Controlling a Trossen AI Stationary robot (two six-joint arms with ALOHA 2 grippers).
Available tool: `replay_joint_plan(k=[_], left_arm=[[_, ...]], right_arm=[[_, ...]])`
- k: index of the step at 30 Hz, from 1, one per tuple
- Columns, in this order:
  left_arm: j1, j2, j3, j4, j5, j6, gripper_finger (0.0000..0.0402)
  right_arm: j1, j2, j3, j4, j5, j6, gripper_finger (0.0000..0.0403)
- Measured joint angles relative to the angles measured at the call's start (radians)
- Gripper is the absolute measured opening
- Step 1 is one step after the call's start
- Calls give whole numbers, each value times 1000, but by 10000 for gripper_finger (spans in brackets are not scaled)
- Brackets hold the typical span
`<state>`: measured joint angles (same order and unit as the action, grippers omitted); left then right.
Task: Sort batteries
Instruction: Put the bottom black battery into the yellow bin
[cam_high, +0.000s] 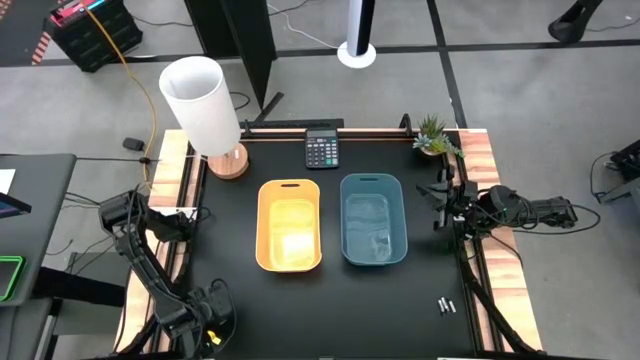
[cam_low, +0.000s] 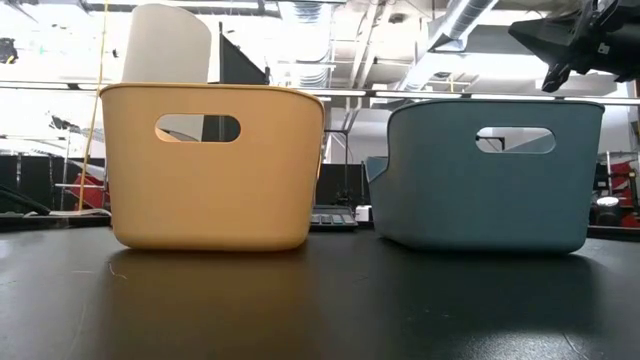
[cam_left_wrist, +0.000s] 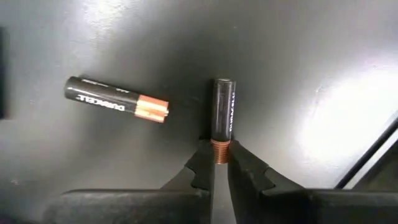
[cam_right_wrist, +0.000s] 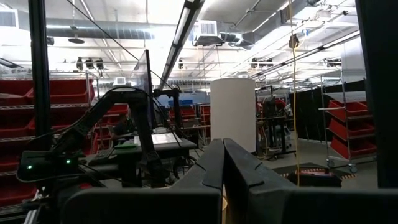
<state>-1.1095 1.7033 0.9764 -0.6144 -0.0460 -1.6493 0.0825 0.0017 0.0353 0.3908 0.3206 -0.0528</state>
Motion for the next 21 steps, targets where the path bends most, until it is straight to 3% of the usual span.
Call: replay_joint_plan(k=[10, 16, 21], left_arm=[[1, -4, 16, 24, 27, 18, 13], [1, -70, 49, -43, 25, 4, 12], [21, -171, 116, -226, -170, -10, 11]], right_arm=[[0, 0, 0, 6, 0, 0, 24], [0, 0, 0, 7, 0, 0, 24], [0, 0, 0, 8, 0, 1, 24]])
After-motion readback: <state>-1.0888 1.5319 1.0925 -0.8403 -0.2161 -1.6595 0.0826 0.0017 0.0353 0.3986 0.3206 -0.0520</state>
